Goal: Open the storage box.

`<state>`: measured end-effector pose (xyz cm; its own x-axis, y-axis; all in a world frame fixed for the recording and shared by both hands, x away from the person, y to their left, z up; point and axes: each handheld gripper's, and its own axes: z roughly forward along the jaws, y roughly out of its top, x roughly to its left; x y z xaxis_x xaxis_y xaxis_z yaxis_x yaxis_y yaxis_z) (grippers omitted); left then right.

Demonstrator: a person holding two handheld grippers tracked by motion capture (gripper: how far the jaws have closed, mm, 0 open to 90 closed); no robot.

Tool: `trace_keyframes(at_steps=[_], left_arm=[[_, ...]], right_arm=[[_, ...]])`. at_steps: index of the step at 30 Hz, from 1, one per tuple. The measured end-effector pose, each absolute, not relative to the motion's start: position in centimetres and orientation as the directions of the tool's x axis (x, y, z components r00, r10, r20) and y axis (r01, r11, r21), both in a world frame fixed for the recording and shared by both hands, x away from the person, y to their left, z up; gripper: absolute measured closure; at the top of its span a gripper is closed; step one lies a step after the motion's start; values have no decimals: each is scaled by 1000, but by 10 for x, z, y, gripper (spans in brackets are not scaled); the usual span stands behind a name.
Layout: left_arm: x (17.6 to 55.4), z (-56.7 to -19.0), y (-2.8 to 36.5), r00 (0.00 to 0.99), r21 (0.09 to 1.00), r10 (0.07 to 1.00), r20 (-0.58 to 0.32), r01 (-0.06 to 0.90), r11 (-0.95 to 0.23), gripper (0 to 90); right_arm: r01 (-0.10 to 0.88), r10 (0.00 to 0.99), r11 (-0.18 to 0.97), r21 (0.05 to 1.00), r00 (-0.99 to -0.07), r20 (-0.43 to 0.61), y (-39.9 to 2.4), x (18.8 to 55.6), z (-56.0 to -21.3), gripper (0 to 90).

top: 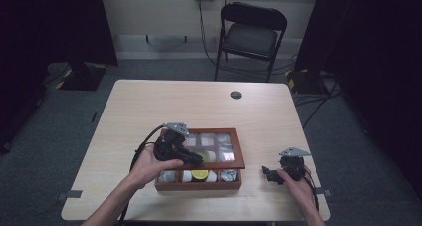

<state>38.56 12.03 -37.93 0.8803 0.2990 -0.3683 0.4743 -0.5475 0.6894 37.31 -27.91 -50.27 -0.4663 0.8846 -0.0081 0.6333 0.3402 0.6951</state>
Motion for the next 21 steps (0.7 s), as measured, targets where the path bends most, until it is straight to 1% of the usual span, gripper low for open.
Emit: trace_keyframes(at_steps=[3,4,9,11,12,14,18,19,21], left_arm=[[387,-375,120,878,681,312,-363,478,-554,813],[388,-375,120,876,682,302,-377,483,-550,813],[390,-371,121,872,683,305,-384,490,-542,813],[391,-369,121,875,679,318,-365,484,-552,813],[392,-369,121,871,686,307,-383,491,-538,813],[393,-366,121,875,686,306,-376,484,-543,813],[397,-361,123,863,681,317,-394,505,-530,811],[397,-360,122,862,675,332,-383,506,-537,811],[398,-358,122,860,680,325,-394,511,-527,811]], right_arm=[[634,885,340,695,-466,-8,-279,373,-503,7],[634,885,340,695,-466,-8,-279,373,-503,7],[634,885,340,695,-466,-8,-279,373,-503,7],[634,885,340,695,-466,-8,-279,373,-503,7],[633,885,340,695,-466,-8,-279,373,-503,7],[634,885,340,695,-466,-8,-279,373,-503,7],[634,885,340,695,-466,-8,-279,373,-503,7],[633,885,340,695,-466,-8,-279,373,-503,7],[633,885,340,695,-466,-8,-279,373,-503,7]])
